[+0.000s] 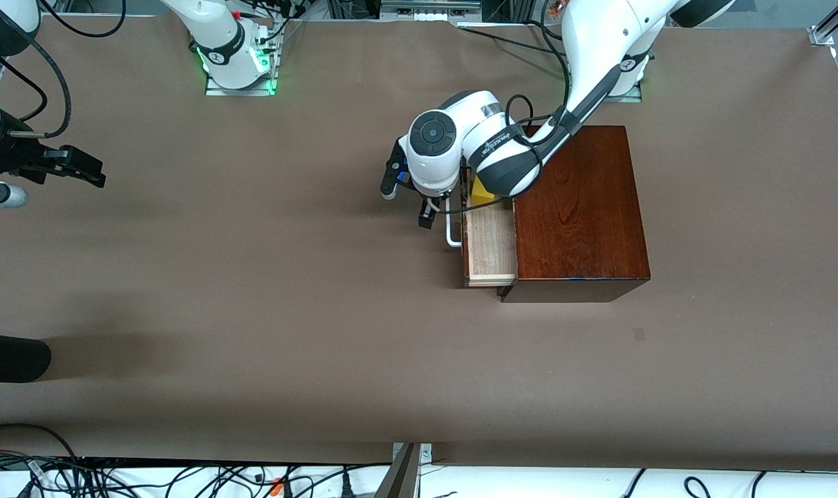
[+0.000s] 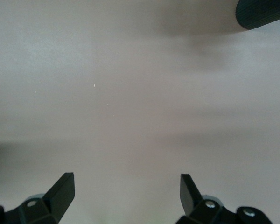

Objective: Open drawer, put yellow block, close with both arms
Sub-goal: 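Push the drawer front into the box with the left gripper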

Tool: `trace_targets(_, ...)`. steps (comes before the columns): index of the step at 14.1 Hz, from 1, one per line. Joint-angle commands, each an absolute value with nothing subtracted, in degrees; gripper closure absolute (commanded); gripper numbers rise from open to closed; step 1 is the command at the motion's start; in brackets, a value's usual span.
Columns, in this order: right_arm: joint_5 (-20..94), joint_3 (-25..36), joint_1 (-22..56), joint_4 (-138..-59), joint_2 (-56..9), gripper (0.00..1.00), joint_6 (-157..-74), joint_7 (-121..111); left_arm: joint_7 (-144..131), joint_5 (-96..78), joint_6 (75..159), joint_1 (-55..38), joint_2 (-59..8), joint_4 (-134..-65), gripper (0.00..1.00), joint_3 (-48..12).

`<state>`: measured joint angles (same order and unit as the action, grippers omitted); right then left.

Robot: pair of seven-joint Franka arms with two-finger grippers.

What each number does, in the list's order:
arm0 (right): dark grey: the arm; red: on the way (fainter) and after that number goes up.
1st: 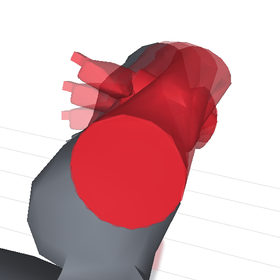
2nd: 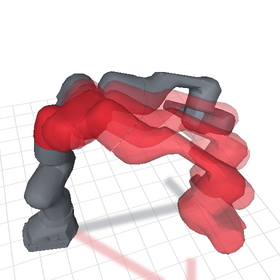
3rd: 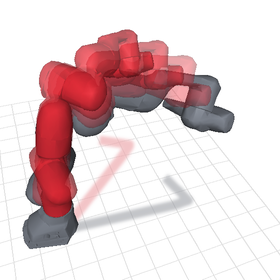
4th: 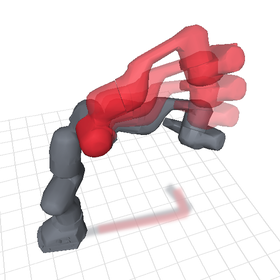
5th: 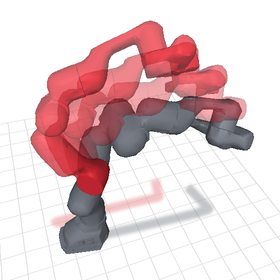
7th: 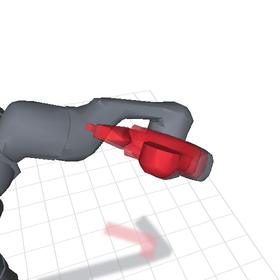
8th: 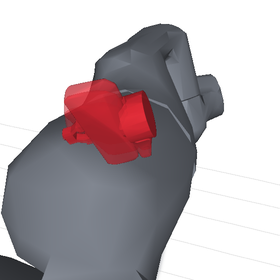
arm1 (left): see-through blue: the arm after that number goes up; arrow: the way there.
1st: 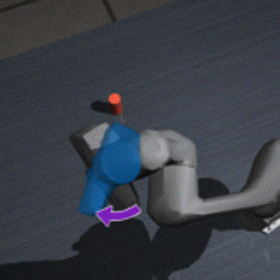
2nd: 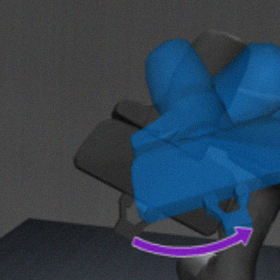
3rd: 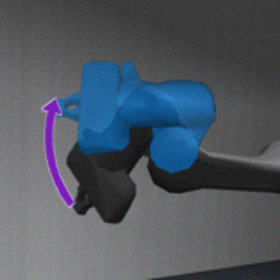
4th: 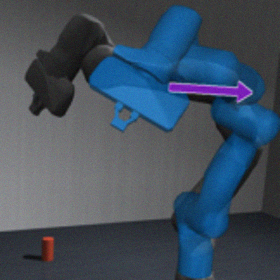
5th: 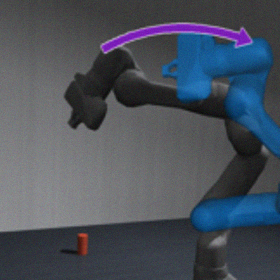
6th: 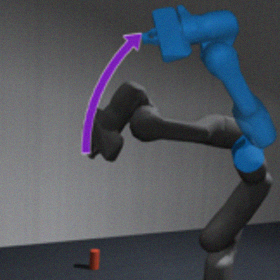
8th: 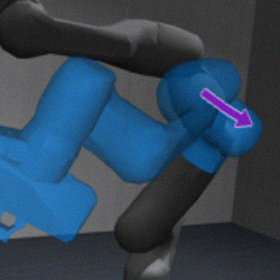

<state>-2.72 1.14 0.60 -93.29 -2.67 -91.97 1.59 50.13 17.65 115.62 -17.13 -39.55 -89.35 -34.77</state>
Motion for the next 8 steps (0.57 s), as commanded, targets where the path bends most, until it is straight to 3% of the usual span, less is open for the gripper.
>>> trace_targets(1,-1.6,0.1,-0.8,-94.0,-1.1,0.00,-92.2,1.0,50.4,18.9,114.4,-16.9,-39.0,-89.6,0.00,-34.1)
trace_targets(8,-1.7,0.1,-0.6,-94.0,-1.4,0.00,-92.2,0.9,50.3,18.9,108.6,-16.3,-38.3,-89.0,0.00,-33.3)
